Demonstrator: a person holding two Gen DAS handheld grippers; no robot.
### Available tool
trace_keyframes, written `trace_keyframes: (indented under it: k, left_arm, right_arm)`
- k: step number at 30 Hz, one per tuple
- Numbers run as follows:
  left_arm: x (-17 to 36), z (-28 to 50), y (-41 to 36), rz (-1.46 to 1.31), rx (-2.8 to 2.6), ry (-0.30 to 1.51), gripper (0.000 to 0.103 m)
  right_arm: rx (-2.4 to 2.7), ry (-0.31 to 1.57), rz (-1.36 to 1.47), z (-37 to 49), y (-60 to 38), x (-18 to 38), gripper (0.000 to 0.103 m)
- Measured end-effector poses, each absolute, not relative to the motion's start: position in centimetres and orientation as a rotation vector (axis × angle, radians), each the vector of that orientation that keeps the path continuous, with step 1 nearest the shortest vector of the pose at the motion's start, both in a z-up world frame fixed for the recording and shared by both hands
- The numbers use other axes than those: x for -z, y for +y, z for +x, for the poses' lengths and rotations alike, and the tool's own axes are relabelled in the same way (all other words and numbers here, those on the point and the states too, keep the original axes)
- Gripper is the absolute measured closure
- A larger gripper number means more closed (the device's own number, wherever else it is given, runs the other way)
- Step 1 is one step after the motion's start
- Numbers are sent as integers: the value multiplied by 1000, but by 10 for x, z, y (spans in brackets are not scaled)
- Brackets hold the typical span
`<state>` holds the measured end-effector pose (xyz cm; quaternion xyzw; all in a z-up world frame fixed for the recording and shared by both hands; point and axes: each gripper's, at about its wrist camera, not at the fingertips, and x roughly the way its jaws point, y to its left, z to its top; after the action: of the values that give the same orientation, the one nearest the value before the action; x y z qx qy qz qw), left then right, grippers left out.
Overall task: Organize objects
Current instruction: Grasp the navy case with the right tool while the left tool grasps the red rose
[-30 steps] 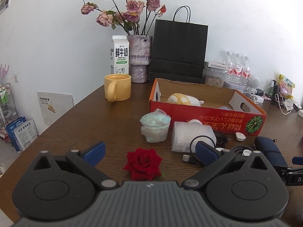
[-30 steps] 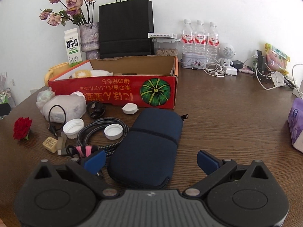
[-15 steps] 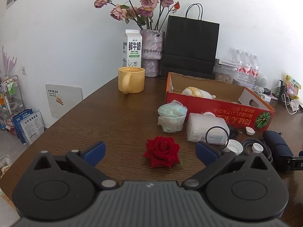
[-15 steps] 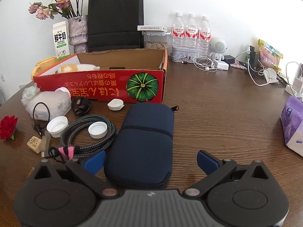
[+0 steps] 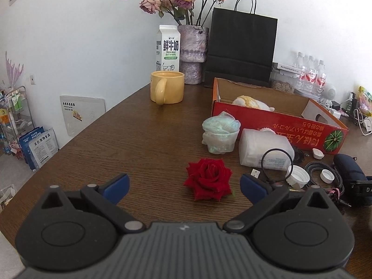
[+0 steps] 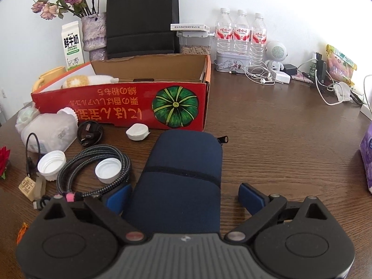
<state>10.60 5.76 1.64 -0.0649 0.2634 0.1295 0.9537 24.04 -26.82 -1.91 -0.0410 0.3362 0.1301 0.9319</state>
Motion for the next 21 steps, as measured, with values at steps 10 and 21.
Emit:
trace_keyframes:
  k: [10,21]
  left_arm:
    - [-7,120,56,-114,-265,574,0]
    - [0,131,56,-110,-271,590,0]
  right_arm:
    - [-303,653,-58,239,-273,15,34]
    - [-294,496,-19,215,-282,2,39]
